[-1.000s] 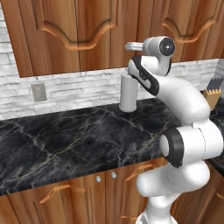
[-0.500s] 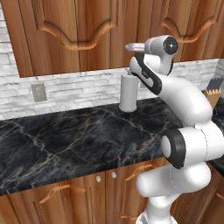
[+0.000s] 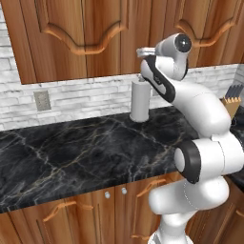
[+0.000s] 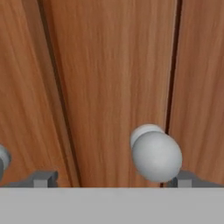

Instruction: Close all open cabinet doors.

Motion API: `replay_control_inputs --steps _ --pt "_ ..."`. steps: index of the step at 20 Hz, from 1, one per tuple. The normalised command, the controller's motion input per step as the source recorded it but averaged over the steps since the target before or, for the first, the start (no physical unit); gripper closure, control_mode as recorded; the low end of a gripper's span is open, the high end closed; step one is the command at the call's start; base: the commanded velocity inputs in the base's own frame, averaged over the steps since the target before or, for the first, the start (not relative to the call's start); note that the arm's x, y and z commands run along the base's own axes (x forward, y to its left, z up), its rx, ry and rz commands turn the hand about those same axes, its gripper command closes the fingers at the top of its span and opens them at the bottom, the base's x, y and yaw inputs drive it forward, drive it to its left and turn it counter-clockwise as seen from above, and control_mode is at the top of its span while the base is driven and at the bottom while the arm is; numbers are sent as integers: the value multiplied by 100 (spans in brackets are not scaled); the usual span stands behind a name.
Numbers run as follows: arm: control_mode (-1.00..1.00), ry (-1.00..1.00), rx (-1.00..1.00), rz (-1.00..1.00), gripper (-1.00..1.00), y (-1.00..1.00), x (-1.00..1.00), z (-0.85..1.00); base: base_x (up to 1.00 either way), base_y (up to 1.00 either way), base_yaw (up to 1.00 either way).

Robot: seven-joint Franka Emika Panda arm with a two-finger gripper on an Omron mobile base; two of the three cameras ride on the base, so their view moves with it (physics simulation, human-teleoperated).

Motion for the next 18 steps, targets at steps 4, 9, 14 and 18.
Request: replay_control_inputs --steps 4,9,14,18 --pt "-100 7 0 0 -100 19 -33 0 0 0 0" --pt "-100 0 0 0 -100 0 -82 0 0 0 0" --pt "-100 0 0 0 -100 3 -67 0 0 0 0" --pt "-100 3 1 -2 -100 1 -88 0 0 0 0"
